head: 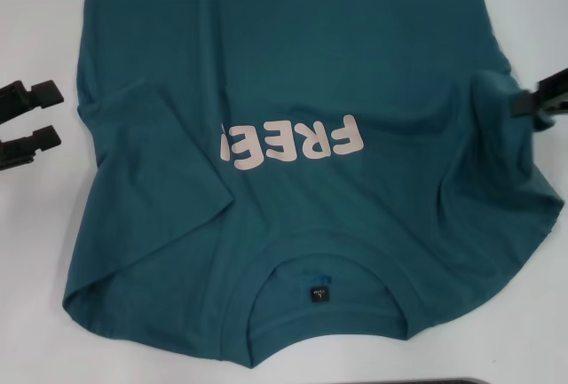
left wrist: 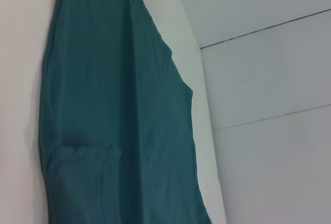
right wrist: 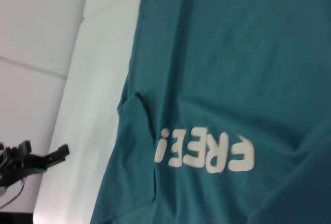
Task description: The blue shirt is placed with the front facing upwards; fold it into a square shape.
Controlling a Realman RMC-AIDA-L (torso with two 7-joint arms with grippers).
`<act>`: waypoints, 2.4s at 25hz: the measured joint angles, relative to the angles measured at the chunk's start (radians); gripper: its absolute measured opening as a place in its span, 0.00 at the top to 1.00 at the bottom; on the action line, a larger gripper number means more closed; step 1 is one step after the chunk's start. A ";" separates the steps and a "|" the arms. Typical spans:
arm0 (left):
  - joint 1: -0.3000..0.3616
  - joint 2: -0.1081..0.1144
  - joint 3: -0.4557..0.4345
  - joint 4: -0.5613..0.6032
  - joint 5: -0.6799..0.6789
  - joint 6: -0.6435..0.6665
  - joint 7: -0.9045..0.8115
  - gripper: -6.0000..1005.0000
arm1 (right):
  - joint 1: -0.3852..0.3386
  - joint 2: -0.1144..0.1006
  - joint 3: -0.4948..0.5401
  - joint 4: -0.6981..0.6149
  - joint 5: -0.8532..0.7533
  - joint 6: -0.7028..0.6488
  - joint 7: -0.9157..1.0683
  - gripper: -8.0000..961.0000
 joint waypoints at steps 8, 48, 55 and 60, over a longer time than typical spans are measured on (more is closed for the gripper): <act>0.004 0.001 -0.024 0.000 0.000 0.000 0.000 0.07 | 0.037 0.020 -0.023 0.108 0.029 0.138 0.005 0.86; 0.014 0.000 -0.041 0.000 0.000 -0.003 0.000 0.07 | 0.076 0.041 -0.111 0.172 0.116 0.323 -0.045 0.09; 0.019 0.000 -0.041 0.000 0.000 -0.009 0.000 0.07 | 0.107 0.007 -0.170 0.166 0.116 0.248 -0.012 0.05; 0.019 0.000 -0.041 0.000 0.000 -0.010 0.000 0.07 | 0.125 -0.008 -0.220 0.151 0.115 0.211 0.012 0.05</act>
